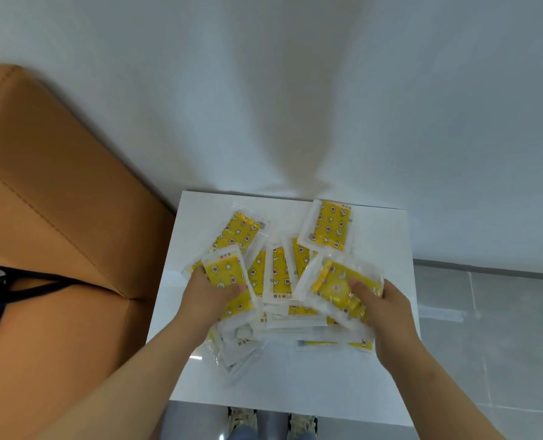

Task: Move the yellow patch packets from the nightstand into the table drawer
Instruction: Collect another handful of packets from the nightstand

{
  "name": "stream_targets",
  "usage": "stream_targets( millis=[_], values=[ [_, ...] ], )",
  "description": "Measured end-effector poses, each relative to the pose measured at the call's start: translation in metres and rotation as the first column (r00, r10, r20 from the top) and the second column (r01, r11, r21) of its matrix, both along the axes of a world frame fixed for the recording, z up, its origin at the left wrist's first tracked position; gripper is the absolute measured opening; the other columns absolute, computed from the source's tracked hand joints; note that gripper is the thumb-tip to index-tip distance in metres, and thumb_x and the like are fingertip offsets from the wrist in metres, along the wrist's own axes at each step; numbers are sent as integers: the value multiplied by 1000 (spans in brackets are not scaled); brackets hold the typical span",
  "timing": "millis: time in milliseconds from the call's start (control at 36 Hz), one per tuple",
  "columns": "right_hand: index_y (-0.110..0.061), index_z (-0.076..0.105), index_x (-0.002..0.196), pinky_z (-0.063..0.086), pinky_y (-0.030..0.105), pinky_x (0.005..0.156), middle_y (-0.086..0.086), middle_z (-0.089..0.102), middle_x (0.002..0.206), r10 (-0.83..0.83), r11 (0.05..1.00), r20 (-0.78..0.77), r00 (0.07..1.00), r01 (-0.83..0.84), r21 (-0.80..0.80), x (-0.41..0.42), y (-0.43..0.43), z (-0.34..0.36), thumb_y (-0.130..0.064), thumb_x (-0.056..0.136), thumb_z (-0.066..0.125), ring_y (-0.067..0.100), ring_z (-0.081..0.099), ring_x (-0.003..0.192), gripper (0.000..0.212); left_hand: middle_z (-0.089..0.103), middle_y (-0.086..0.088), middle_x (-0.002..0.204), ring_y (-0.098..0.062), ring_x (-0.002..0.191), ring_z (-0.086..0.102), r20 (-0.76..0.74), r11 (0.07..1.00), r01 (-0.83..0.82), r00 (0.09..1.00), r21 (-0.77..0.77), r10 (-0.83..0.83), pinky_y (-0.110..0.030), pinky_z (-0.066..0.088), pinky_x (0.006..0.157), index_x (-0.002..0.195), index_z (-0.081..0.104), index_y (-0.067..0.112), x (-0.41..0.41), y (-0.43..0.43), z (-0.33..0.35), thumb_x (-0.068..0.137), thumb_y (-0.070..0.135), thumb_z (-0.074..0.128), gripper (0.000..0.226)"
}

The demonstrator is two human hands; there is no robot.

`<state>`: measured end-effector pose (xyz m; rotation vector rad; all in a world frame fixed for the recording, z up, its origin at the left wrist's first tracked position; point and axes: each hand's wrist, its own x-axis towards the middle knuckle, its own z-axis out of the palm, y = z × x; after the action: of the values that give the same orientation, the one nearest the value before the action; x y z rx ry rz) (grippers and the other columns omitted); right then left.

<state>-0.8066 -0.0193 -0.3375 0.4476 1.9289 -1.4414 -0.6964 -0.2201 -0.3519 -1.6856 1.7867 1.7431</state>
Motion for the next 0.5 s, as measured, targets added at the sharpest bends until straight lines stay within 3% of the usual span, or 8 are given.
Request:
stream_targets(
  millis=[111, 194, 250, 278, 333, 417, 500],
  values=[
    [-19, 62, 93, 53, 35, 74, 2, 66, 89, -113, 993, -2, 994, 113, -22, -23, -25, -7, -20, 88, 62, 21, 63, 83, 5, 64, -5, 98, -22, 87, 59, -61, 998, -60, 996, 15, 61, -26, 47, 66, 99, 61, 15, -23, -15, 4, 79, 9, 72, 23],
    [-20, 58, 100, 49, 39, 85, 4, 63, 105, 42, 997, -87, 995, -36, 67, -39, -48, -24, -25, 87, 61, 23, 59, 98, 14, 64, -5, 105, -24, 97, 59, -55, 996, -40, 997, 86, 45, -34, 49, 80, 106, 63, 12, -45, -30, -3, 78, 12, 74, 30],
    [-17, 57, 101, 42, 47, 98, 10, 53, 125, 193, 954, -144, 971, -151, 259, -47, -61, -38, -32, 86, 61, 31, 50, 116, 22, 62, -7, 115, -29, 111, 55, 23, 997, 74, 997, -4, -74, -43, 46, 95, 110, 64, 15, -56, -37, -15, 69, 24, 77, 44],
    [-14, 56, 111, 36, 49, 103, 11, 44, 137, 287, 900, -142, 947, -215, 380, -51, -68, -43, -37, 87, 59, 34, 41, 126, 33, 58, -8, 123, -31, 118, 51, 93, 980, 175, 982, -92, -167, -45, 44, 99, 112, 63, 17, -61, -40, -22, 67, 30, 76, 48],
    [-16, 46, 131, 27, 49, 108, 8, 22, 152, 411, 785, -93, 907, -300, 542, -53, -79, -48, -42, 88, 56, 32, 21, 138, 51, 40, -7, 142, -31, 129, 39, 305, 859, 448, 878, -249, -369, -43, 37, 105, 118, 58, 19, -67, -42, -29, 76, 38, 70, 48],
    [-23, 50, 128, 27, 47, 104, 7, 14, 154, 415, 761, -90, 905, -291, 580, -54, -90, -51, -40, 88, 57, 31, 16, 138, 44, 22, -3, 151, -30, 136, 25, 451, 737, 605, 772, -303, -448, -43, 31, 104, 125, 52, 22, -70, -38, -35, 82, 40, 64, 49],
    [-21, 54, 123, 28, 38, 99, 8, 18, 153, 419, 767, -118, 900, -282, 576, -54, -91, -54, -38, 88, 59, 30, 19, 137, 40, 32, -3, 144, -30, 131, 29, 471, 696, 624, 763, -356, -443, -43, 30, 103, 128, 48, 25, -65, -34, -37, 81, 40, 64, 51]
  ],
)
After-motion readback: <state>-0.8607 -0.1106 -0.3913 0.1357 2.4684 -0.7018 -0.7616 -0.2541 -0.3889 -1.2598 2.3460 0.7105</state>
